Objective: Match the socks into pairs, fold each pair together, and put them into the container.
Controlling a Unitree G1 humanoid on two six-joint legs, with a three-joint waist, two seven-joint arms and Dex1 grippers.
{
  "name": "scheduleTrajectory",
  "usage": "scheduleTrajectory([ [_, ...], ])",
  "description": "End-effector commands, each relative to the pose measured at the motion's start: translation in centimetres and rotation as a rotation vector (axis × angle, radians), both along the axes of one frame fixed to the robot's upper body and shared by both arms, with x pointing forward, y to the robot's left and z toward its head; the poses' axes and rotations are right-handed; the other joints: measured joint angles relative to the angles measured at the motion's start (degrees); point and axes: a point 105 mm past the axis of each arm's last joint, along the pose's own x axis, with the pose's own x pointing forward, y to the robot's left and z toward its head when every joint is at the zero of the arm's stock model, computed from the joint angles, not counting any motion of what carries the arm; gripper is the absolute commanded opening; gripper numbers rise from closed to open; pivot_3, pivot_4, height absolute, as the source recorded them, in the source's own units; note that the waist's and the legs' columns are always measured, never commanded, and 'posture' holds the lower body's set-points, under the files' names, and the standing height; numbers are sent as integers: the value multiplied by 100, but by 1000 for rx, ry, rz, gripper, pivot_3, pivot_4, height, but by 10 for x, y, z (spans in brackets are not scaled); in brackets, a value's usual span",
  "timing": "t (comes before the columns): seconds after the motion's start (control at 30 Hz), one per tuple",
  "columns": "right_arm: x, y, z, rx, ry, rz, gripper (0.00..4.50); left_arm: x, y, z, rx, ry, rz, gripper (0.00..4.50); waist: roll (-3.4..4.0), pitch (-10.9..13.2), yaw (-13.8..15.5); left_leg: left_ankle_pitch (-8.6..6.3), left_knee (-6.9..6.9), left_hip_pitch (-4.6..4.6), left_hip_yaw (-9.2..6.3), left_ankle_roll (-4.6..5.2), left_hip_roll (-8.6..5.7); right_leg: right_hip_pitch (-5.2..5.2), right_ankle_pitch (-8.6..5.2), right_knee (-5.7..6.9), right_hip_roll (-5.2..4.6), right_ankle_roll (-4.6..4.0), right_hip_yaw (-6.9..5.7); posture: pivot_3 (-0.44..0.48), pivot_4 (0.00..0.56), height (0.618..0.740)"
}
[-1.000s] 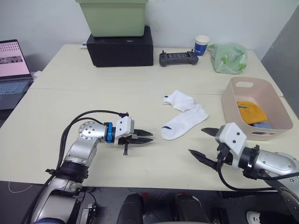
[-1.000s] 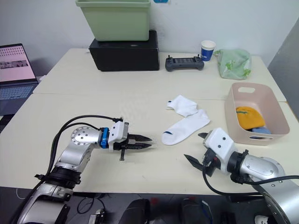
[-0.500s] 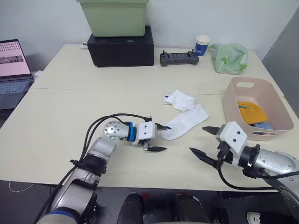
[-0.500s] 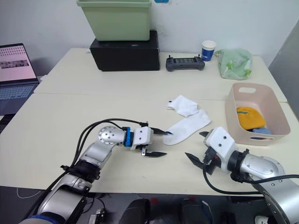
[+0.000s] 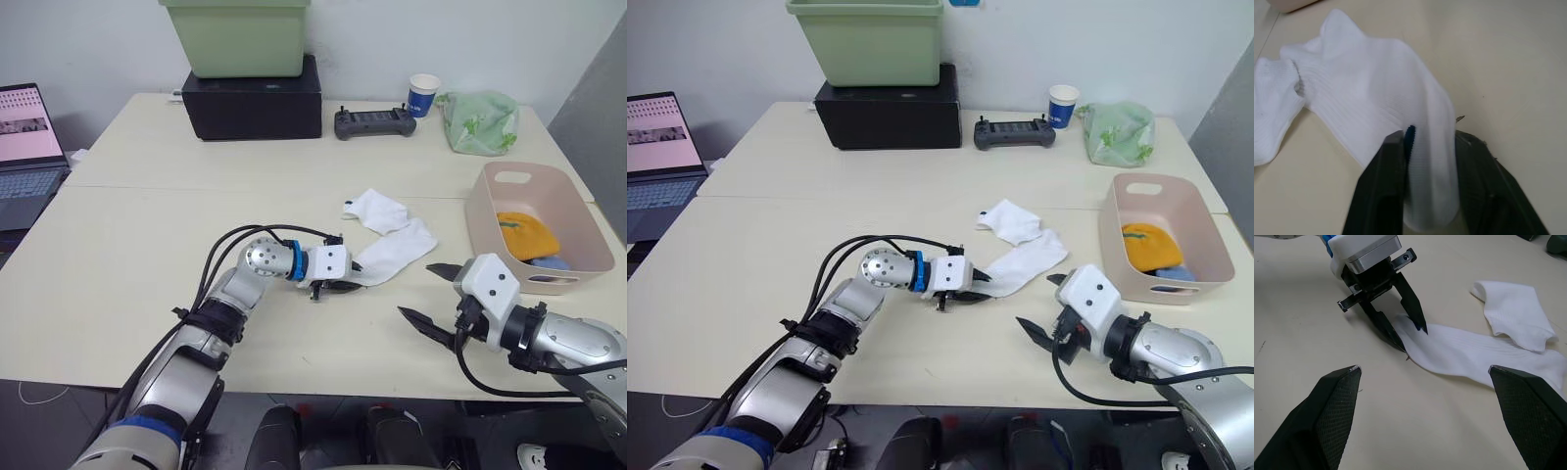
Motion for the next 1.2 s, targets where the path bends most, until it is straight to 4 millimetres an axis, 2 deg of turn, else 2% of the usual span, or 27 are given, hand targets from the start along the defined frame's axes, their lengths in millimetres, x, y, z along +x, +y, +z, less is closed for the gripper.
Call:
scheduleTrajectory([
  [0.03,-3,4,10,-3,-51,16,4500,3,0,2,14,19,10,419,0,0,-4,0,0,0,0,0,0,0,0,0,1,0,0,0,150,735],
  [0.07,-3,4,9,-4,-51,16,4500,3,1,2,17,25,10,126,0,0,-5,0,0,0,-1,0,1,0,0,0,1,0,-1,0,150,735],
  [0.1,-3,4,9,-4,-51,16,4500,3,1,2,18,29,10,57,0,0,-5,0,0,0,-1,0,1,0,0,0,1,0,-1,0,150,735],
  [0.3,-3,5,9,-1,-51,16,4500,0,5,3,30,47,-12,57,0,0,-10,0,0,0,0,0,1,-1,0,0,2,0,0,0,150,735],
  [0.43,-4,5,10,3,-49,19,4500,-11,13,11,3,87,-67,57,0,0,-19,0,-1,0,0,0,4,-2,0,0,3,0,0,0,150,735],
  [0.6,-7,7,10,15,-38,26,4500,-40,47,20,-7,159,-182,57,1,1,-50,0,-4,1,0,0,23,-8,0,1,14,-1,2,0,150,735],
  [0.83,-7,11,8,38,-13,42,4500,-73,102,10,46,235,-165,57,2,0,-18,0,-3,1,-3,0,33,-5,-1,1,4,-1,2,0,150,735],
  [0.97,-7,13,7,48,-5,49,4500,-78,116,6,54,263,-139,57,2,1,-8,0,-3,1,-3,0,35,-6,-1,1,1,-1,1,0,150,735],
  [1.07,-3,23,3,86,12,61,4500,-75,138,0,61,236,-75,57,2,0,-12,0,-3,1,-1,1,34,-5,-1,-2,-2,-1,3,0,150,735],
  [1.2,5,31,-2,120,33,56,4500,-68,149,-1,73,166,-64,57,2,0,-17,0,-3,1,-1,1,33,-9,-1,0,1,-1,0,0,150,735],
])
